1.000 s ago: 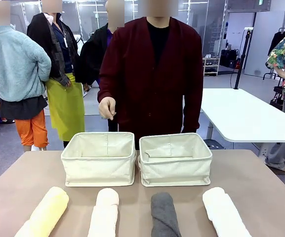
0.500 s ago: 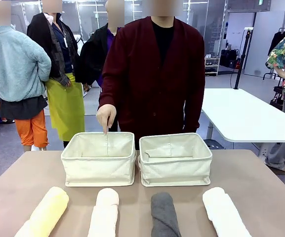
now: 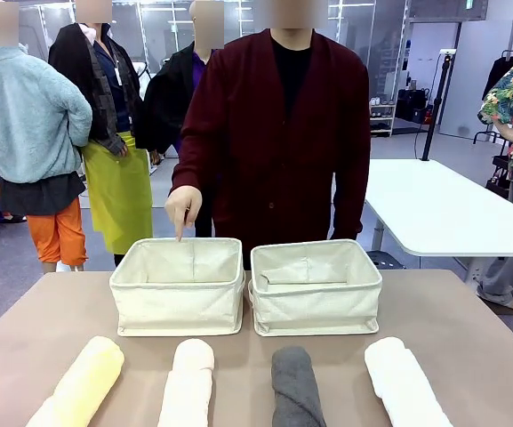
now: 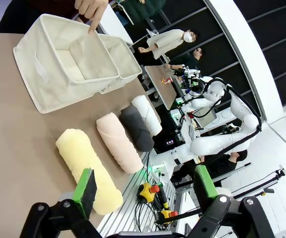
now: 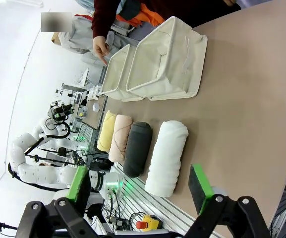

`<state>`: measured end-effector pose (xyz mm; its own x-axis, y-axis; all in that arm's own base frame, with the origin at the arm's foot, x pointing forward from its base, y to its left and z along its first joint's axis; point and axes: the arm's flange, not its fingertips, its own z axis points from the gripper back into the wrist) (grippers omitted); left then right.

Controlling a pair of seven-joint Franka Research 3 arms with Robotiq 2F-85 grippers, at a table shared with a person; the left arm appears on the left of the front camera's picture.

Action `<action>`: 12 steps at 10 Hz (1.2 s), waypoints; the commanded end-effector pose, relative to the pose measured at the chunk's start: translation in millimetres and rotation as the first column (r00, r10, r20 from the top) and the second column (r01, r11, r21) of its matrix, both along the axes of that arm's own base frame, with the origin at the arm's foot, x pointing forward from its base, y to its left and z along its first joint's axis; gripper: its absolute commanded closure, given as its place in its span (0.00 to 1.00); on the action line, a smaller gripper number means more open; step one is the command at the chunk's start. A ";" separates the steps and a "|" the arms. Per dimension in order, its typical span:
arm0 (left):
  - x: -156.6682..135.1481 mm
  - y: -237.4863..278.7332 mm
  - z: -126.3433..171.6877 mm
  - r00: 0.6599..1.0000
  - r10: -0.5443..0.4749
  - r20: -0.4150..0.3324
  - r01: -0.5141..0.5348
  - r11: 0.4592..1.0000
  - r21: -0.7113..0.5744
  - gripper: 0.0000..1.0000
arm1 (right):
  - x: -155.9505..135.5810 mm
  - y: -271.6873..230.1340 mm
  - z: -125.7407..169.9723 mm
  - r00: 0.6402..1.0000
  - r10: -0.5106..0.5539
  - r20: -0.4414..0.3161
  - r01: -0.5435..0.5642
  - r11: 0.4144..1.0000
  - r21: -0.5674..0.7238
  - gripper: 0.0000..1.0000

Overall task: Divide the towels into two baskets.
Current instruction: Pick up one hotel-folded towel and place it in the Fabric basket indicated by the person.

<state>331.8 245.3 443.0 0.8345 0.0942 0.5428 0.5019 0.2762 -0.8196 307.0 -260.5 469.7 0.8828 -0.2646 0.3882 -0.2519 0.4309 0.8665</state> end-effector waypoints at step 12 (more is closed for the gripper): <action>-1.4 -266.8 26.0 0.987 -0.044 -0.156 0.156 0.530 0.834 0.00 | -3.2 -0.5 -0.3 1.000 0.010 0.008 -0.010 1.000 0.000 0.00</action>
<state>333.9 -14.7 478.5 0.8162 -0.4923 0.3024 0.5743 0.7482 -0.3322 307.3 -260.7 468.2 0.8846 -0.2651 0.3836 -0.2476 0.4301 0.8682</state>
